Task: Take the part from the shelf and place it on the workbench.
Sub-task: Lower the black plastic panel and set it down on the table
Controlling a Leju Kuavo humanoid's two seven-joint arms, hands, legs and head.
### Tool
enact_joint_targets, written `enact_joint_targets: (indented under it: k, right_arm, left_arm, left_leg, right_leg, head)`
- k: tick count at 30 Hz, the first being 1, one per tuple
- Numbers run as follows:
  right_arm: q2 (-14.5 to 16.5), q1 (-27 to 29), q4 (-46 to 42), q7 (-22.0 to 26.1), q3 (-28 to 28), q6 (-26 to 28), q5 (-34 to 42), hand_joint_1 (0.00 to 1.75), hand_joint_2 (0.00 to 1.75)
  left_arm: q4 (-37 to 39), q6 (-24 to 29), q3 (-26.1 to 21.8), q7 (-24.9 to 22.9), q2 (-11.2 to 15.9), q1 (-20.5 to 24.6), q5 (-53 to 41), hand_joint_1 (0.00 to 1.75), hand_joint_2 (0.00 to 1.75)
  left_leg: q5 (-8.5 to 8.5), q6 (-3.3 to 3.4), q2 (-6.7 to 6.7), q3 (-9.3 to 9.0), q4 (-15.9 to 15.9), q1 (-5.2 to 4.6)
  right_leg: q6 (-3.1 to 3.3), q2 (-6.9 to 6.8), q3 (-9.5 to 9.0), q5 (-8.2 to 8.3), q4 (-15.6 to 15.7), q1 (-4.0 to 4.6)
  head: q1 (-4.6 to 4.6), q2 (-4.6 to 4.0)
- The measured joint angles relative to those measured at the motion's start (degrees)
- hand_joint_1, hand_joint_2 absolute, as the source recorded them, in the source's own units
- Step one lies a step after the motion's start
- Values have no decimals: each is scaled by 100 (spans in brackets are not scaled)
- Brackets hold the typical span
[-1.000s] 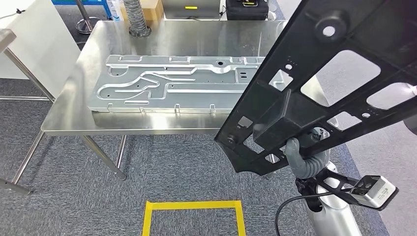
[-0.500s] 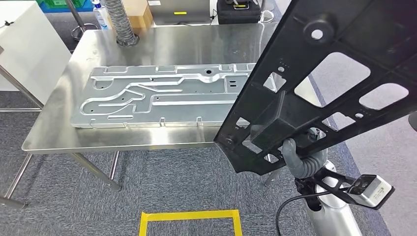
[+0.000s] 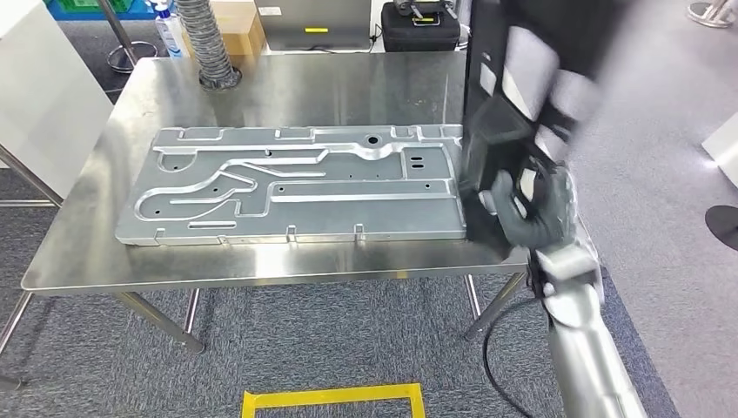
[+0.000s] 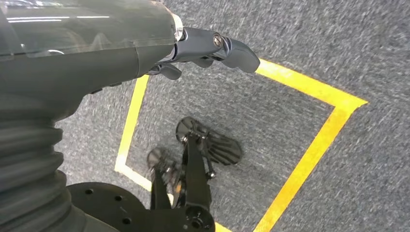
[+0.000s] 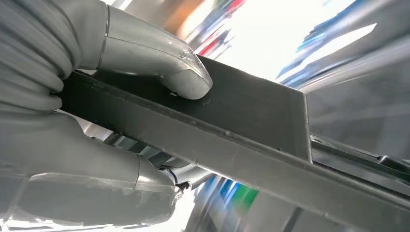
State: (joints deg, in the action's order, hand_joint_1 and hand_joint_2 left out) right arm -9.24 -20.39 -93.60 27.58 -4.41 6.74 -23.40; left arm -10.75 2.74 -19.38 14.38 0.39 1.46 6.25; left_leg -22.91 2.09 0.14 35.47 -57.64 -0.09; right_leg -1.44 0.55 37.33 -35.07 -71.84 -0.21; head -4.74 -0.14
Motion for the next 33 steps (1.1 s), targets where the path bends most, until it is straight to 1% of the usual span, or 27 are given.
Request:
enact_joint_targets:
  k: [1,2,4,5,7,8,10,11,12,13,14,15,17,18,19,20,22,23,24,25,27,28,29,30,31,32,33]
  right_arm:
    - [14,-208,274,-288,-6,364,-710,175,175]
    - [22,-441,566,-566,-34,622,-1355,175,175]
    - [29,-860,1027,-972,-108,897,-2276,175,175]
    - [30,-989,1146,-1044,-138,928,-2444,175,175]
    - [32,-1073,1231,-1090,-163,938,-2540,175,175]
    - [33,-1211,1389,-1181,-223,943,-2711,175,175]
    - [37,-1956,2279,-1612,-676,887,-3731,175,175]
    - [37,-2379,2805,-1815,-967,836,-4275,175,175]
    - [37,-2726,3311,-1942,-1276,773,-4711,175,175]
    - [37,-2909,3651,-1932,-1493,726,-4843,175,175]
    - [36,-3073,3972,-1886,-1702,677,-4920,175,175]
    - [30,-3219,4278,-1816,-1894,631,-4948,175,175]
    - [15,-3428,4800,-1625,-2203,544,-4952,175,175]
    - [7,-3479,5040,-1510,-2349,511,-4948,175,175]
    - [4,-3504,5240,-1393,-2480,491,-4940,175,175]
    - [2,-3515,5417,-1273,-2594,480,-4914,175,175]
    - [2,-3523,5705,-1050,-2748,506,-4808,175,175]
    - [2,-3529,5826,-952,-2793,547,-4740,175,175]
    - [2,-3532,5936,-860,-2825,605,-4675,175,175]
    - [2,-3523,6033,-769,-2850,698,-4616,175,175]
    - [2,-3475,6182,-591,-2876,948,-4506,175,175]
    - [2,-3439,6236,-508,-2881,1090,-4460,175,175]
    - [13,-3406,6278,-437,-2884,1223,-4426,175,175]
    - [33,-3370,6324,-382,-2885,1347,-4405,175,175]
    - [66,-3330,6382,-345,-2886,1464,-4397,175,175]
    - [111,-3277,6446,-326,-2887,1568,-4406,175,175]
    - [155,-3212,6512,-324,-2890,1648,-4429,175,175]
  left_arm:
    - [0,-7,-5,5,0,3,-33,0,175]
    - [0,-16,-7,11,-1,5,-64,0,175]
    - [0,-31,-8,20,-3,4,-111,0,175]
    - [0,-34,-8,22,-4,1,-120,0,175]
    - [0,-36,-8,23,-4,1,-130,0,175]
    - [0,-39,-8,25,-4,6,-147,0,175]
    - [0,-70,-8,41,-4,55,-238,0,175]
    - [0,-87,-8,47,-5,84,-285,0,175]
    - [-1,-101,-8,49,-7,112,-323,0,175]
    - [-1,-103,-8,45,-12,126,-342,0,175]
    - [-2,-106,-8,41,-20,140,-358,0,175]
    - [-2,-109,-8,39,-27,156,-374,0,175]
    - [-2,-116,-9,37,-38,175,-400,0,175]
    - [-2,-118,-9,36,-40,176,-414,0,175]
    - [-2,-121,-9,36,-44,174,-427,0,175]
    - [-2,-125,-9,38,-46,172,-445,0,175]
    - [-2,-134,-8,50,-48,174,-492,0,175]
    - [-2,-138,-8,58,-48,177,-520,0,175]
    - [-2,-142,-8,67,-48,178,-550,0,175]
    - [-2,-145,-6,81,-48,178,-586,0,175]
    - [-2,-150,5,125,-48,168,-670,0,175]
    - [-2,-148,15,154,-48,165,-715,0,175]
    - [-2,-143,27,180,-48,167,-759,0,175]
    - [-2,-132,41,209,-44,176,-804,0,175]
    - [-2,-114,56,240,-39,189,-851,0,175]
    - [-2,-93,74,271,-31,201,-898,0,175]
    - [-3,-62,95,305,-22,211,-941,0,175]
  left_leg:
    - [-13,2,3,-6,-3,0]
    - [-27,-3,3,-16,-10,2]
    - [-54,-21,0,-36,-29,7]
    - [-62,-29,-1,-41,-37,8]
    - [-66,-35,-1,-43,-43,9]
    - [-74,-45,3,-43,-53,8]
    - [-89,-118,3,-22,-70,7]
    - [-95,-165,1,-14,-73,7]
    - [-106,-212,-14,0,-84,13]
    - [-151,-243,-27,28,-148,20]
    - [-246,-271,-39,107,-314,25]
    - [-386,-295,-49,243,-589,34]
    - [-689,-331,-49,645,-1349,41]
    - [-753,-341,-48,808,-1626,45]
    - [-719,-345,-48,888,-1725,48]
    - [-586,-345,-48,858,-1605,50]
    - [-157,-330,-50,536,-854,56]
    - [-13,-313,-63,373,-498,50]
    - [69,-283,-79,265,-249,44]
    - [70,-248,-98,233,-161,35]
    - [52,-170,-128,229,-134,26]
    - [50,-139,-140,217,-122,33]
    - [48,-108,-147,202,-109,42]
    - [45,-81,-153,185,-97,53]
    - [36,-60,-160,175,-95,54]
    - [24,-40,-163,167,-95,52]
    - [12,-28,-171,155,-96,48]
  right_leg:
    - [-26,-2,170,18,-203,-24]
    - [-47,-5,245,144,-206,-46]
    - [-71,-10,190,504,140,-81]
    - [-74,-12,143,619,294,-88]
    - [-75,-14,108,687,398,-92]
    - [-73,-18,45,787,573,-97]
    - [0,-26,-118,948,1032,-66]
    - [52,-31,-195,1015,1243,-52]
    - [112,-44,-231,1007,1324,-40]
    - [152,-69,-253,1013,1348,-43]
    - [191,-101,-277,1016,1372,-50]
    - [224,-140,-300,1011,1387,-47]
    - [269,-210,-332,978,1389,-21]
    - [278,-239,-352,960,1388,-8]
    - [278,-262,-375,938,1386,0]
    - [270,-279,-401,915,1382,3]
    - [238,-310,-460,852,1367,0]
    - [213,-323,-476,817,1347,12]
    - [185,-336,-483,790,1335,24]
    - [157,-348,-482,773,1329,37]
    - [101,-368,-487,749,1336,41]
    - [74,-355,-481,714,1310,27]
    - [48,-315,-435,644,1205,12]
    - [28,-259,-330,531,988,-2]
    - [14,-198,-159,387,654,-15]
    - [5,-153,64,241,244,-20]
    - [-1,-130,277,148,-118,-23]
  head:
    - [0,-1]
    - [0,-1]
    - [0,0]
    - [0,0]
    - [0,1]
    - [0,0]
    - [0,0]
    - [0,0]
    - [0,1]
    - [0,1]
    - [0,0]
    - [0,0]
    - [0,1]
    - [0,1]
    - [0,1]
    - [0,0]
    - [0,-1]
    - [0,-1]
    - [0,0]
    - [0,0]
    - [-1,0]
    - [-1,0]
    - [-1,0]
    - [-1,-1]
    - [0,-1]
    - [0,-1]
    - [0,-2]
